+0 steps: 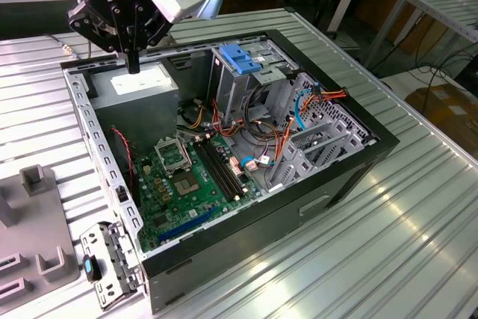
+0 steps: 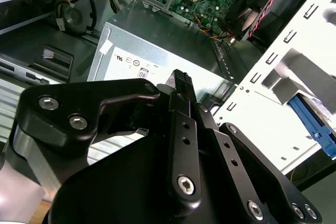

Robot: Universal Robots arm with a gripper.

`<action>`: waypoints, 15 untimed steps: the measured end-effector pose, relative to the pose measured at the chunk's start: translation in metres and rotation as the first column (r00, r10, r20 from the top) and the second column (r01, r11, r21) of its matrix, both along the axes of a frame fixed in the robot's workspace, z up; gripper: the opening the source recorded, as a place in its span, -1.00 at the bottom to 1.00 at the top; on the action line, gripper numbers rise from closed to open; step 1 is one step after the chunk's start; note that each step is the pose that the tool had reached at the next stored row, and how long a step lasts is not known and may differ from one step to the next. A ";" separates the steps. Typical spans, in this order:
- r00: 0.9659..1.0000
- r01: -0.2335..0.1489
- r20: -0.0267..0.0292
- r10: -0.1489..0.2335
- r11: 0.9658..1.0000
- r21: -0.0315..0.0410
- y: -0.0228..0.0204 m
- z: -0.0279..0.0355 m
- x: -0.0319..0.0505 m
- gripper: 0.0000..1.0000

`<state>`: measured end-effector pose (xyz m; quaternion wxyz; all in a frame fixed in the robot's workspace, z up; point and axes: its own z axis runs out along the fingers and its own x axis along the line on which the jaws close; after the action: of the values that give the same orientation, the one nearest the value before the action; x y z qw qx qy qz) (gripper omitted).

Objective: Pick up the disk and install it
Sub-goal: 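Reach for the disk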

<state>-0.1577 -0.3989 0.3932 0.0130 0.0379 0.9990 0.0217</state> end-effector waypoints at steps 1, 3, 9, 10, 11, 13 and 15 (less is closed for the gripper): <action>1.000 0.000 0.000 0.000 1.000 0.000 0.0000 0.0000 -0.0002 -0.79; 1.000 0.000 0.000 0.000 1.000 0.000 0.0000 -0.0001 -0.0006 -0.79; 1.000 0.000 0.000 0.000 1.000 0.000 0.0000 0.0000 -0.0021 -0.79; 1.000 0.000 0.000 0.000 1.000 0.000 0.0000 0.0000 -0.0024 -0.79; 1.000 0.000 0.000 0.000 1.000 0.000 0.0000 0.0000 -0.0027 -0.79; 1.000 0.000 0.000 0.000 1.000 0.000 0.0000 0.0000 -0.0032 -0.79; 1.000 0.000 0.000 0.000 1.000 0.000 0.0000 0.0000 -0.0038 -0.79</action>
<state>-0.1615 -0.3989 0.3931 0.0131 0.0379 0.9990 0.0217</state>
